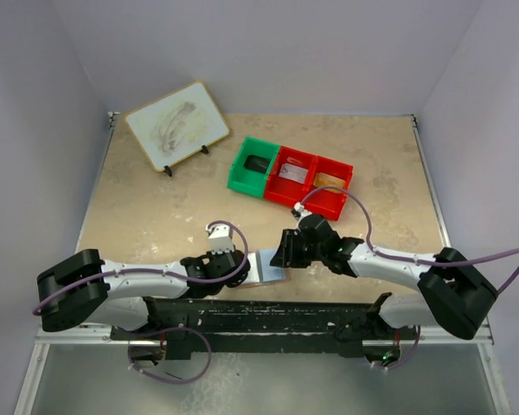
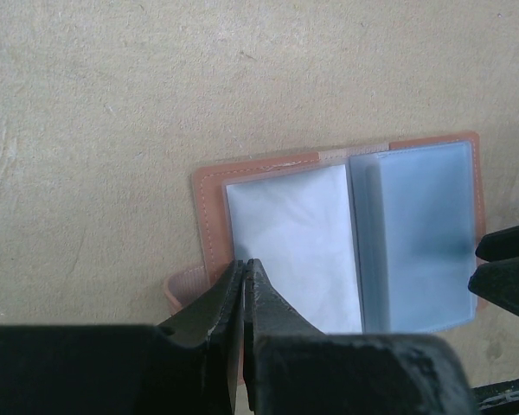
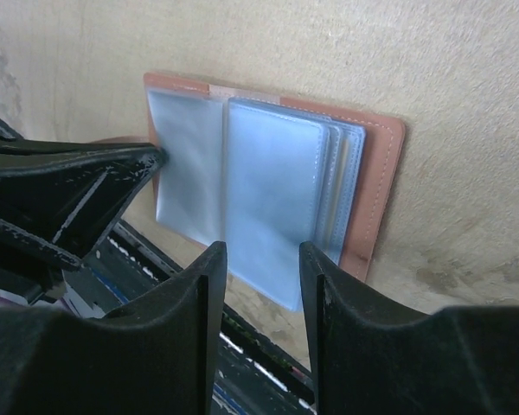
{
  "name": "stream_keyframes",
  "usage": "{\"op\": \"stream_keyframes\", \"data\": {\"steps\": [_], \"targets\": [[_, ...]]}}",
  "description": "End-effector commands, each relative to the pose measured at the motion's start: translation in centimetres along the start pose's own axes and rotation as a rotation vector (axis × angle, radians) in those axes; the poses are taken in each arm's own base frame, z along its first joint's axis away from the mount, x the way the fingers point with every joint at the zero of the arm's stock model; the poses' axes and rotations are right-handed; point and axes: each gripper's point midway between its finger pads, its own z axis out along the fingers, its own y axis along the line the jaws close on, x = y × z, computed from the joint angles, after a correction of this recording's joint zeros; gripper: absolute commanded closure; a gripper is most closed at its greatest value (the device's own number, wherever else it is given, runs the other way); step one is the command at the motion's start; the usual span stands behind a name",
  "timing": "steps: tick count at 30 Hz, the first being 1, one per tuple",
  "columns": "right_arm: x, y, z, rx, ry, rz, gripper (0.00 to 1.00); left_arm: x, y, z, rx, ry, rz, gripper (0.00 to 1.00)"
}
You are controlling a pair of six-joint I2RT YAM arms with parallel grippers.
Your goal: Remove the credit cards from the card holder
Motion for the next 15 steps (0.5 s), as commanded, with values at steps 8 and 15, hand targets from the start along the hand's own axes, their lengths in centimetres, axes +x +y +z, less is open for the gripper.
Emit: {"op": "stream_keyframes", "data": {"steps": [8, 15], "targets": [[0.1, 0.2, 0.9, -0.018, 0.014, 0.005, 0.58, -0.6, -0.9, -0.1, 0.014, -0.012, 0.009, 1.0], [0.2, 1.7, 1.2, -0.098, 0.027, 0.01, 0.58, -0.5, -0.9, -0.1, 0.012, -0.011, 0.011, 1.0]]}}
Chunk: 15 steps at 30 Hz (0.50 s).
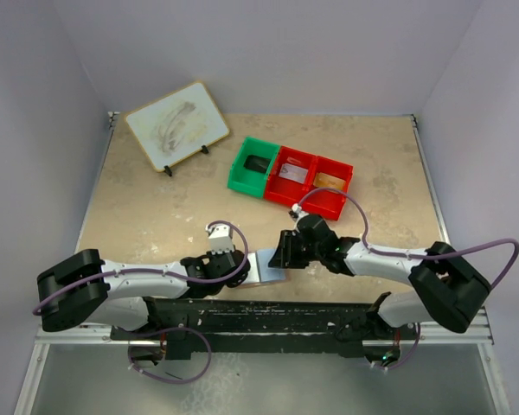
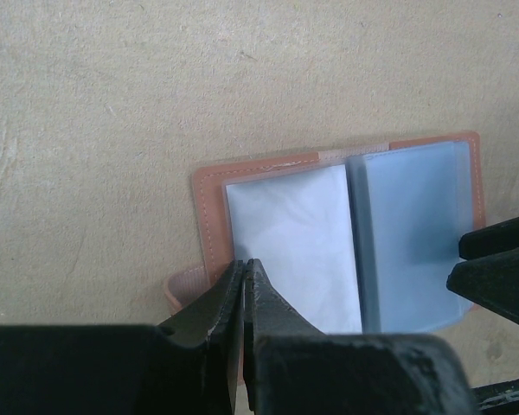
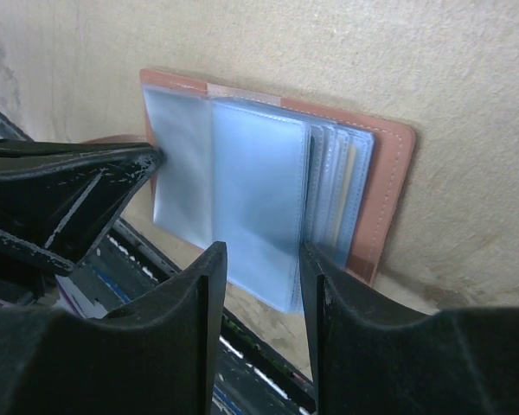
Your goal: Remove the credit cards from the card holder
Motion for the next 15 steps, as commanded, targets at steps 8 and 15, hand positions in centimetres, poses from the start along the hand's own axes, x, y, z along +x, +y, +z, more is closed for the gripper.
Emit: {"op": "stream_keyframes", "data": {"steps": [8, 15], "targets": [[-0.8, 4.2, 0.0, -0.196, -0.001, 0.009, 0.58, -0.4, -0.7, -0.1, 0.01, -0.008, 0.011, 1.0], [-1.0, 5.3, 0.0, -0.256, -0.002, 0.003, 0.58, -0.4, -0.6, -0.1, 0.014, -0.013, 0.005, 1.0]]}}
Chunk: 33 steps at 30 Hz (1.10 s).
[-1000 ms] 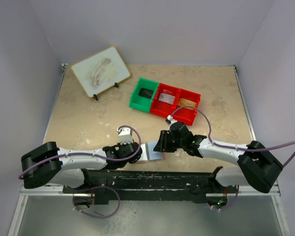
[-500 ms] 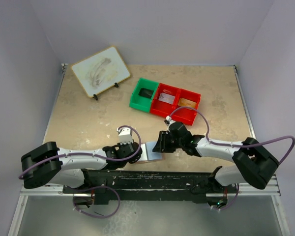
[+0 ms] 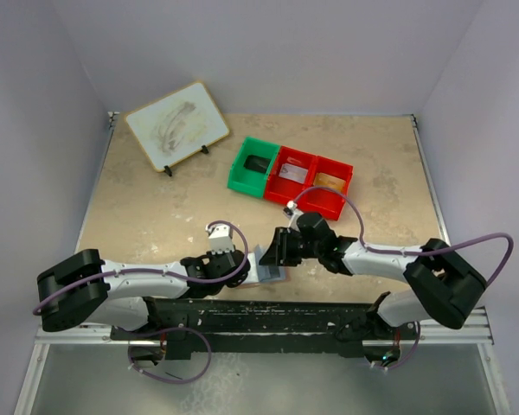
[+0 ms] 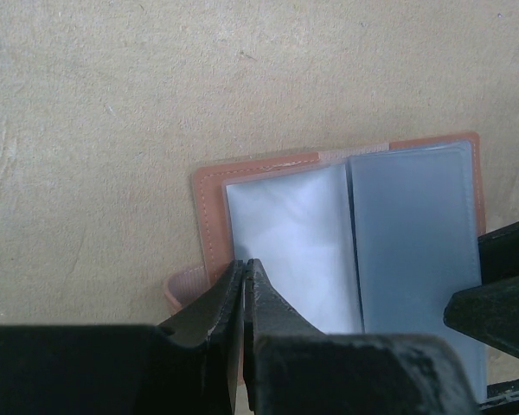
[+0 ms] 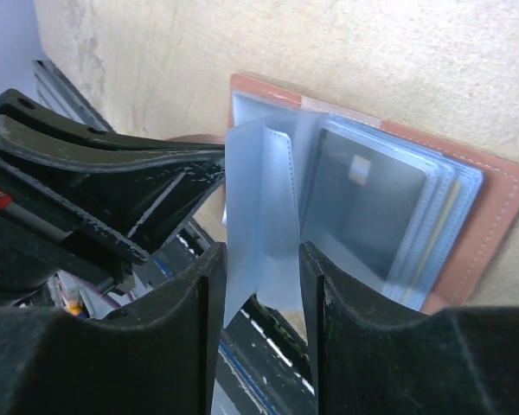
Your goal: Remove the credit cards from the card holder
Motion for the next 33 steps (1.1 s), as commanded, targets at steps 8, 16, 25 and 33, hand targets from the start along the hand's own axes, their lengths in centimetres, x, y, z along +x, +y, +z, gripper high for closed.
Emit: {"op": "stream_keyframes", "data": {"steps": [8, 16, 25, 33], "targets": [[-1.1, 4.1, 1.3, -0.196, 0.011, -0.028, 0.58, -0.6, -0.2, -0.3, 0.013, -0.029, -0.019, 1.0], [-1.6, 4.7, 2.7, -0.221, 0.029, -0.054, 0.57, -1.1, 0.7, -0.8, 0.004, -0.054, -0.055, 1.0], [-0.7, 4.0, 3.7, -0.213, 0.076, -0.043, 0.53, -1.2, 0.8, -0.9, 0.008, -0.063, -0.074, 1.0], [-0.5, 2.5, 4.5, -0.146, 0.083, -0.037, 0.65, -2.4, 0.6, -1.7, 0.011, -0.093, -0.094, 1.0]]}}
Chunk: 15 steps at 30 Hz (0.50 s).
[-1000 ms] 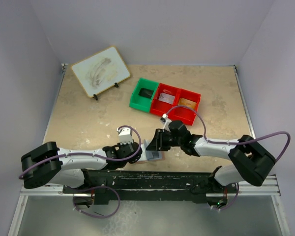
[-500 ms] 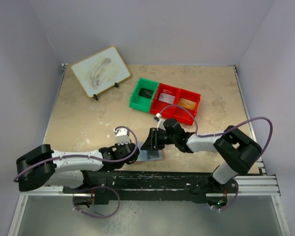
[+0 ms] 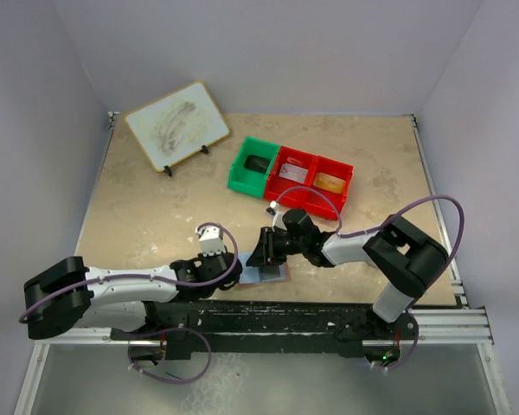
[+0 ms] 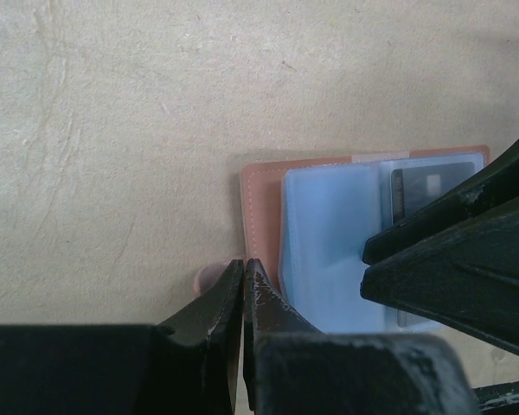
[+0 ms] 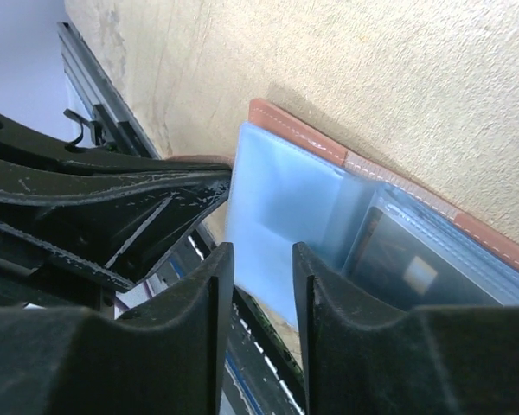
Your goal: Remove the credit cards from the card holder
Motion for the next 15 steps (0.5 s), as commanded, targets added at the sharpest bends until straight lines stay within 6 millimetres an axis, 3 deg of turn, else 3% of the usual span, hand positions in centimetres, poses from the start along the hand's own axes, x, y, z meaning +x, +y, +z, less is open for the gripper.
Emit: {"op": "stream_keyframes", "data": {"steps": [1, 4, 7, 10, 13, 15], "targets": [[-1.1, 0.6, 0.3, 0.01, -0.024, -0.04, 0.68, -2.1, -1.0, -1.0, 0.025, -0.064, -0.056, 1.0], [-1.2, 0.0, 0.2, 0.052, -0.037, -0.044, 0.72, -3.3, -2.3, -1.9, 0.085, -0.082, -0.08, 0.96], [-1.4, -0.2, 0.0, 0.075, -0.05, -0.053, 0.75, -3.9, -5.4, -2.9, 0.216, -0.068, -0.054, 0.85], [-1.7, -0.4, -0.3, 0.095, -0.068, -0.056, 0.75, -3.8, -7.9, -3.1, 0.292, -0.043, -0.02, 0.82], [-2.1, -0.5, -0.6, 0.115, -0.09, -0.055, 0.75, -3.0, -8.4, -2.0, 0.272, -0.021, 0.002, 0.83], [-2.4, -0.4, -0.9, 0.122, -0.108, -0.058, 0.75, -2.1, -7.4, -0.9, 0.199, -0.002, 0.013, 0.88]]}}
